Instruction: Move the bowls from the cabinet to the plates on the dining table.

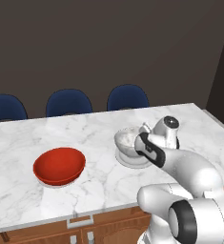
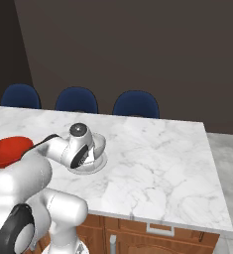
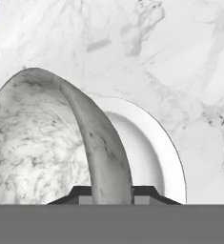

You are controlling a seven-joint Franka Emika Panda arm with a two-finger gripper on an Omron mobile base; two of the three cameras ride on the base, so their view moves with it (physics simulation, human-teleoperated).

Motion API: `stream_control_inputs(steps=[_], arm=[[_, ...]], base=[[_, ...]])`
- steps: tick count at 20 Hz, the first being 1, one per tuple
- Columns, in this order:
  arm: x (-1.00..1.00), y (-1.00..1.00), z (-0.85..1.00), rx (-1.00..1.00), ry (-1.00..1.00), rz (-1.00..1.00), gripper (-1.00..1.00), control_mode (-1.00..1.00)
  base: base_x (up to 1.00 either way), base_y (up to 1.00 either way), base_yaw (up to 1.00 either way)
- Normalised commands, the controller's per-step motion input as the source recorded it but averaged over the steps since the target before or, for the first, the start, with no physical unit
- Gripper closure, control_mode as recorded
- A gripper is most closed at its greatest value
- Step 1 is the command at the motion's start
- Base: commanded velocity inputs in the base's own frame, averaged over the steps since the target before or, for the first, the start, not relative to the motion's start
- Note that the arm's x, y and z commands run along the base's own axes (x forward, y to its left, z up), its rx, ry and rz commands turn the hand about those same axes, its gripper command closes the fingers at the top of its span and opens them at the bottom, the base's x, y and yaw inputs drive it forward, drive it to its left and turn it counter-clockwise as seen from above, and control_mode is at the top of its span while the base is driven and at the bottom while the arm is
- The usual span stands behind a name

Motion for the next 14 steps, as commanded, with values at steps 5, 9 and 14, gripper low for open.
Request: stream_control_inputs(steps=[5, 9, 14], arm=[[0.09, 0.03, -0.43, -0.03, -0.06, 0.0, 1.0, -1.0], [0.02, -0.01, -0.51, -0.05, 0.0, 0.0, 1.0, -1.0], [-0.15, -0.09, -0.4, -0.06, 0.12, 0.0, 1.0, -1.0]], base=[[0.0, 0.0, 0.0], [0.0, 0.0, 0.0], [0.0, 0.0, 0.0]])
